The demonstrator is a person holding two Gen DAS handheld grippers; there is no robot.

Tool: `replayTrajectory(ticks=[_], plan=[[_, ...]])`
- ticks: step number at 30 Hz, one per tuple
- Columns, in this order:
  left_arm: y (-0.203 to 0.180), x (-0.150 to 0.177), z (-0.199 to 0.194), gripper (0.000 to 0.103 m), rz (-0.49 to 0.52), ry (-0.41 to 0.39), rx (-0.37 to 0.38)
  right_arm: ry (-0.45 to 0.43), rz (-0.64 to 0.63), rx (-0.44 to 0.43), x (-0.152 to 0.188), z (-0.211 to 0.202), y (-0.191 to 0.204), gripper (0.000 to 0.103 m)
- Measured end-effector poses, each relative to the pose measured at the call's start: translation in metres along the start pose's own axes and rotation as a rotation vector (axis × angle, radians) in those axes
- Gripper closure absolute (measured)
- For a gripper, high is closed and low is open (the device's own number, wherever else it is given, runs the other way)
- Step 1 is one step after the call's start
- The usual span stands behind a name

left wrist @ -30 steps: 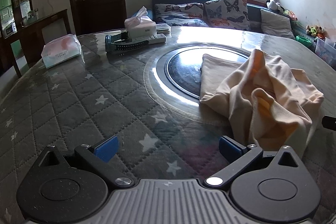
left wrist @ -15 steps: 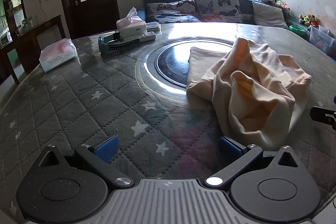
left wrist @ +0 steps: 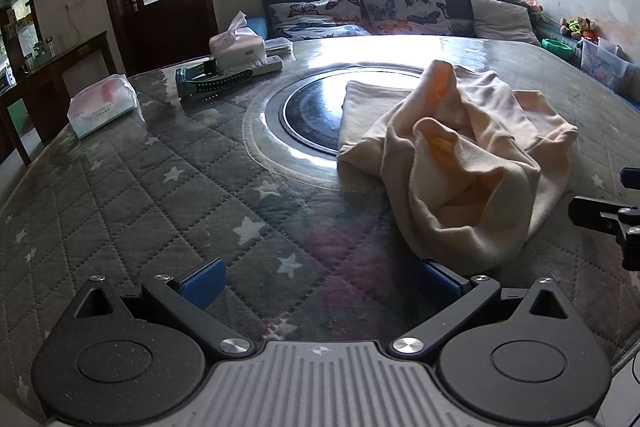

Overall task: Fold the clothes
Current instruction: 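Approach the crumpled cream shirt with both grippers open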

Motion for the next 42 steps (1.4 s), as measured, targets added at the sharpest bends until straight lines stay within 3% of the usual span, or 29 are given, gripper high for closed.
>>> replayTrajectory(ticks=[42], plan=[[-0.021,-0.002,0.003,0.000,0.049,0.021,0.027,0.025,-0.021,-0.051,-0.003,0.007,0.015,0.005]])
Point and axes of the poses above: each gripper's, at about its wrist camera, not at the fingertips, and z roughly the way its jaws point, y to its left, x to its underside, the point moved 6 cm from there along z, roughly the way its jaws point, and after that the axes turned 8 degrees about -z, right-handed, at the moved point
